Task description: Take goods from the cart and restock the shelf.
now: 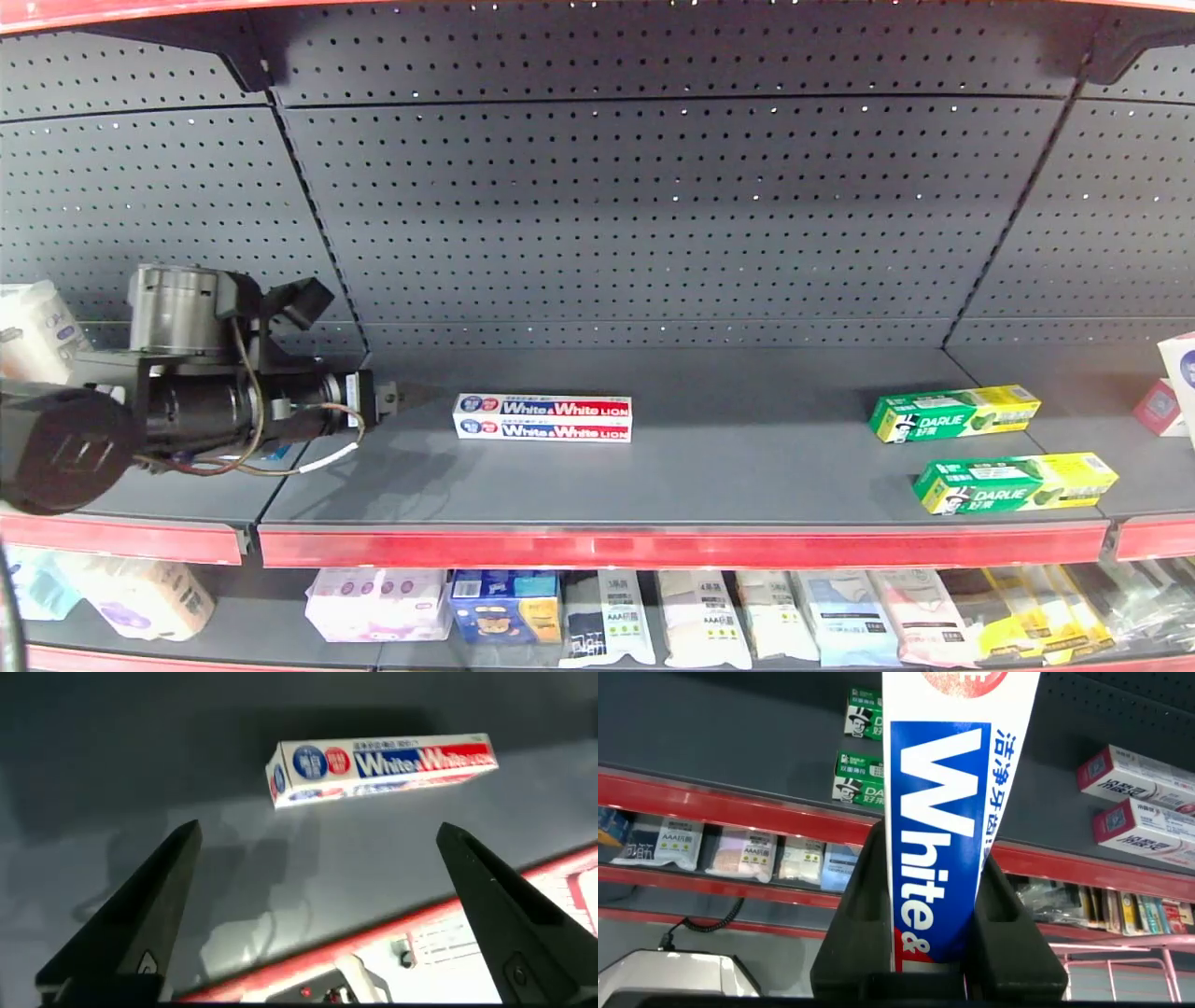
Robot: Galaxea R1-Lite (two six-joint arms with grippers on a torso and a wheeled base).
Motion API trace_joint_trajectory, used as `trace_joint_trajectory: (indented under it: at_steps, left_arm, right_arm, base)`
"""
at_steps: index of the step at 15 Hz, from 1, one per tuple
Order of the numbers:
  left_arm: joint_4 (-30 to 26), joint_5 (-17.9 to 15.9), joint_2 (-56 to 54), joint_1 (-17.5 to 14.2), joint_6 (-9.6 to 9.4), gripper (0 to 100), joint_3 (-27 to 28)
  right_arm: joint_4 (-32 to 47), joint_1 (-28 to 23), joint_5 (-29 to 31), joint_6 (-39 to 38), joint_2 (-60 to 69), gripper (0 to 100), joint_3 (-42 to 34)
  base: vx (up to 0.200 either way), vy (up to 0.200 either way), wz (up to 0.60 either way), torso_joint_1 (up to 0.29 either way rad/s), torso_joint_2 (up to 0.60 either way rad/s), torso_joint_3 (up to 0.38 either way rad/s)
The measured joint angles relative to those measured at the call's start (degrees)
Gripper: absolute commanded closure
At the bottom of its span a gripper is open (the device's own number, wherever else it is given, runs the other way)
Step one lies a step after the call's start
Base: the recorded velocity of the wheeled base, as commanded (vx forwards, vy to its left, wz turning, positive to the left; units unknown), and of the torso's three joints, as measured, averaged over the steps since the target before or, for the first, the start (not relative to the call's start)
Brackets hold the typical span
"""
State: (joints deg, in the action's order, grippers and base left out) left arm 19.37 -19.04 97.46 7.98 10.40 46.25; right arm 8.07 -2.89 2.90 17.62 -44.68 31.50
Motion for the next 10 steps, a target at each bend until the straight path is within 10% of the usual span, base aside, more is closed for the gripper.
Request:
trace_joint_trajectory:
  at_steps: [10]
  left_arm:
    - [0.28, 8.31, 15.63, 6.51, 3.78, 0, 15.29]
  right_arm:
    - [0.11, 0.00, 0.00, 0.56, 0.35, 100, 0.17]
  base:
    - [0.000, 0.000, 0.00, 0.000, 0.00, 0.000]
